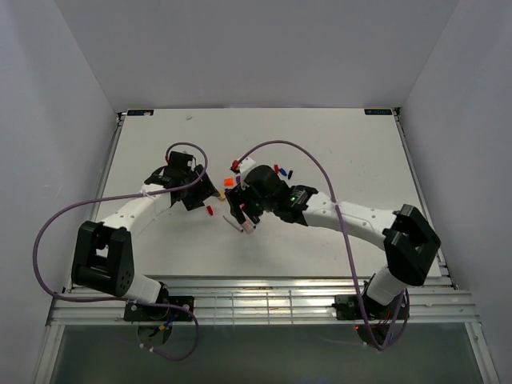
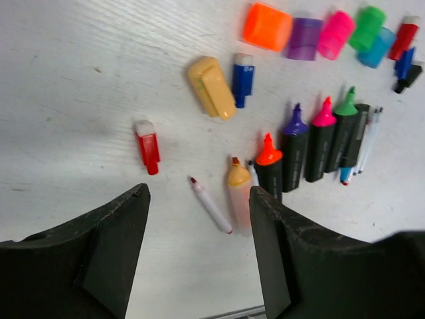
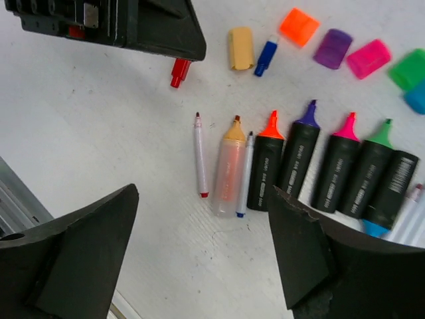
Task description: Open the pen caps
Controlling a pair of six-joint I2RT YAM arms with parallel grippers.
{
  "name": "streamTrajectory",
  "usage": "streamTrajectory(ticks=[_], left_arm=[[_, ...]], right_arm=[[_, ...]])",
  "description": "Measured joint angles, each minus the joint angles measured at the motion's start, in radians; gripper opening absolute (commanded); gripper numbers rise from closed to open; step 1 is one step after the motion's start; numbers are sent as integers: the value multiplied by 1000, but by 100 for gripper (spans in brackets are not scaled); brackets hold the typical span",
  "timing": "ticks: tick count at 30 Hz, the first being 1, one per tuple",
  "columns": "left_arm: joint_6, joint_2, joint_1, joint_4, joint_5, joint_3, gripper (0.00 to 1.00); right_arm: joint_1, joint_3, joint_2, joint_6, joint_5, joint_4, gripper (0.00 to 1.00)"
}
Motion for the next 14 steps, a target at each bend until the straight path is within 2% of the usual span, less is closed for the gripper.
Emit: streamTrajectory(ticks=[1,3,4,8,9,14], left_arm=[[0,-19,-8,1,1,0,73],[0,-44,-23,2,9,2,77],[0,-49,-34,5,16,2,98],[-6,-50,-67,10,41,2,98],[-8,-52,-76,16,52,1,98],[-28,-76,-129,72,111,-33,98]], right_arm=[[0,-10,-45,9,21,-17,93],[0,-51,-134,30,71,-37,98],[0,-76,-170,42,90,-50,97],[0,-229,-325,119,192,-140,94],[0,-275,-359,137,211,-156,90],[-2,-510,-559,223,268,-253,90]])
